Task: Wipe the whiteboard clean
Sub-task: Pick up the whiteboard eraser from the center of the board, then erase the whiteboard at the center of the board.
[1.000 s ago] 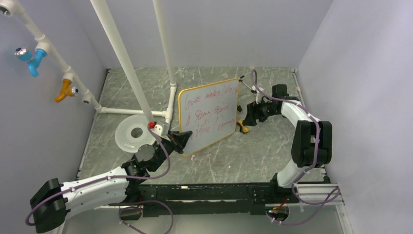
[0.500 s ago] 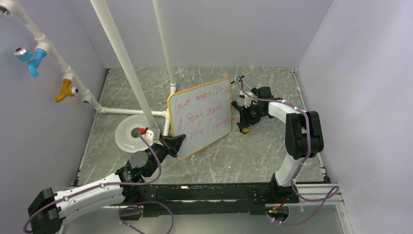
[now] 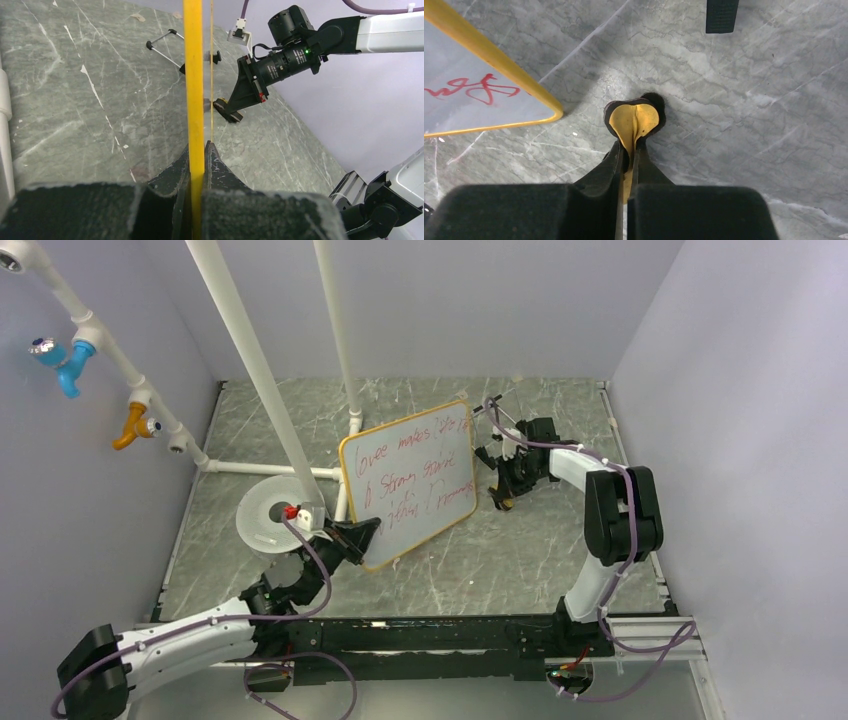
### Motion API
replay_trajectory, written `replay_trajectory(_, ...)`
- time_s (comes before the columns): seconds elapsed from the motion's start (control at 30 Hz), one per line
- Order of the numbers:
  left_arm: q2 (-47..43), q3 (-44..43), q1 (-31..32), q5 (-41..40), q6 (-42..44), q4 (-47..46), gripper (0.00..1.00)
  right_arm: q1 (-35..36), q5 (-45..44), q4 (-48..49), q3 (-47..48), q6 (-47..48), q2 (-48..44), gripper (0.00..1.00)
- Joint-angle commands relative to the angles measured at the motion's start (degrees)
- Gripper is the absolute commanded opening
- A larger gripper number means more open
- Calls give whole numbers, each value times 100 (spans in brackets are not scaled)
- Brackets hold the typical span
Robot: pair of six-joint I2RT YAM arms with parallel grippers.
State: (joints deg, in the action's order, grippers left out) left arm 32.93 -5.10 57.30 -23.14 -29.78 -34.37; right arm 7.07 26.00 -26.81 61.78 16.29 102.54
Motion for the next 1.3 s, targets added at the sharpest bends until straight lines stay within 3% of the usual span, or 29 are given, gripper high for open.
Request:
replay_trajectory(0.0,685,359,1,583,-69,144,0,-234,331,-53,67,288,-309,0)
replay_trajectory(0.27,2550,284,29,1476,-719,-1635,0,-567,1500,-895,-551,2038,-2723,0)
replay_trajectory(0.4,3547,57,134,1703,-900,-2425,0,-42,1793,-1231,-694,2558,-3654,0)
replay_trajectory(0.53,4365,-496,335,1914,-939,-2683,0,849,1720,-1024,-294,2224,-3637,0)
replay_trajectory(0.7,4902,-1051,515,1903,-1159,-2365,0,1931,1039,-485,327,1574,-3350,0)
replay_trajectory(0.83,5116,-1268,558,1859,-1324,-2096,0,2725,28,-138,309,1387,-3164,0)
replay_trajectory(0.97,5231,-1507,613,1813,-1277,-1728,0,3064,-536,12,325,1374,-3196,0)
replay_trajectory(1.07,5271,-1674,645,1763,-1210,-1513,0,3408,-1550,256,430,1262,-3065,0)
replay_trajectory(1.27,5207,-1820,766,1534,-1086,-1092,0,3459,-2866,734,562,951,-2962,0)
